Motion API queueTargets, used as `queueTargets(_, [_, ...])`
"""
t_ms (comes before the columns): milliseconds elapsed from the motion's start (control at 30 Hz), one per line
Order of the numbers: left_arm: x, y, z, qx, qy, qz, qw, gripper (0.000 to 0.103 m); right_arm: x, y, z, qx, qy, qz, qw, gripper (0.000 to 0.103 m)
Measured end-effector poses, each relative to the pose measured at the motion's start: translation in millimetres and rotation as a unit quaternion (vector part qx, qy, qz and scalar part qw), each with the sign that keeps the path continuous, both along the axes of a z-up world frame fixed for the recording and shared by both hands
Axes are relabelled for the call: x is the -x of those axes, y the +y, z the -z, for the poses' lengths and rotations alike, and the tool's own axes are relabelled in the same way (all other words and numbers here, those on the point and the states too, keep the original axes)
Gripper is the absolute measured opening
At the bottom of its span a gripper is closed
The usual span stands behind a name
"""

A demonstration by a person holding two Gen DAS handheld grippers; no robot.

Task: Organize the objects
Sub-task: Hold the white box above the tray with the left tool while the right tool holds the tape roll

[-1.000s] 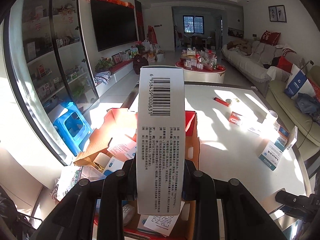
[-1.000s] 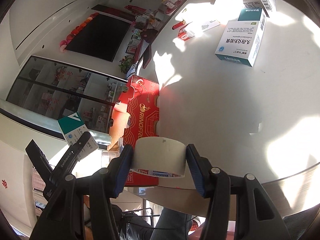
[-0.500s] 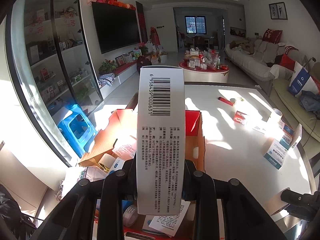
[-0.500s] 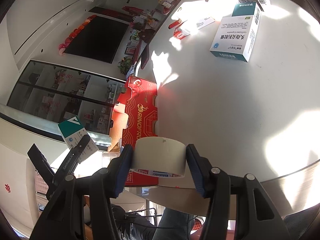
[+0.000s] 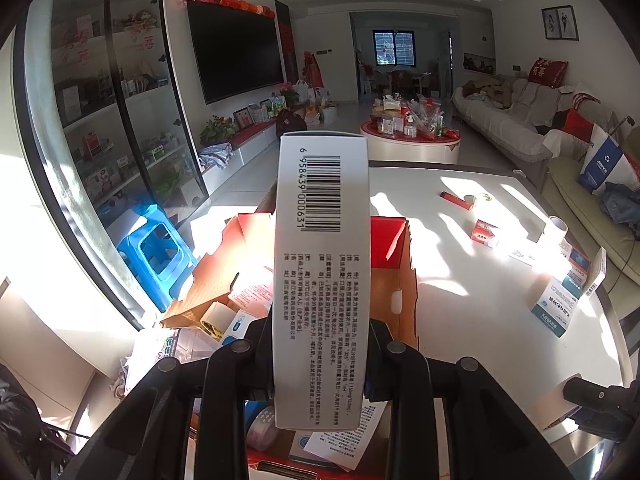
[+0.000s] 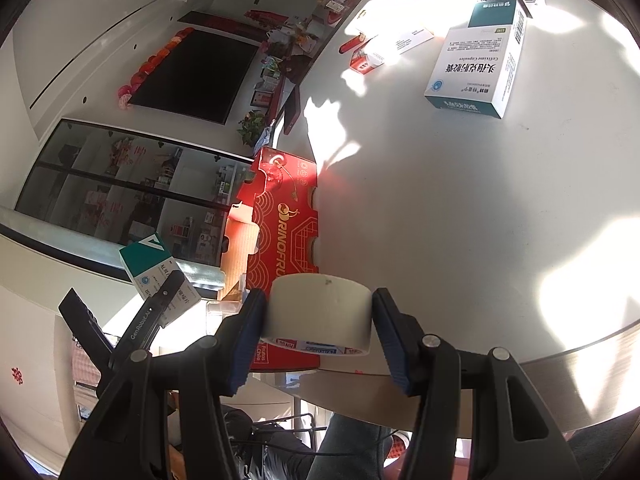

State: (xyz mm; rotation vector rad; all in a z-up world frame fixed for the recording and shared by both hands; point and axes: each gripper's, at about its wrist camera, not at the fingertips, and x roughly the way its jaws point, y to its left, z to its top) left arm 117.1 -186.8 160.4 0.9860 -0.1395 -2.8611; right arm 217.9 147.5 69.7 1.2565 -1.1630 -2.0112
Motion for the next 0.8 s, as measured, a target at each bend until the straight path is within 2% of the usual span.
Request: queueTargets(800, [-10, -20, -1, -0.009, 0.007, -0.027, 0.9996, 0.031, 3, -23, 1, 0.015, -0.003, -0.017, 1.000, 0.054])
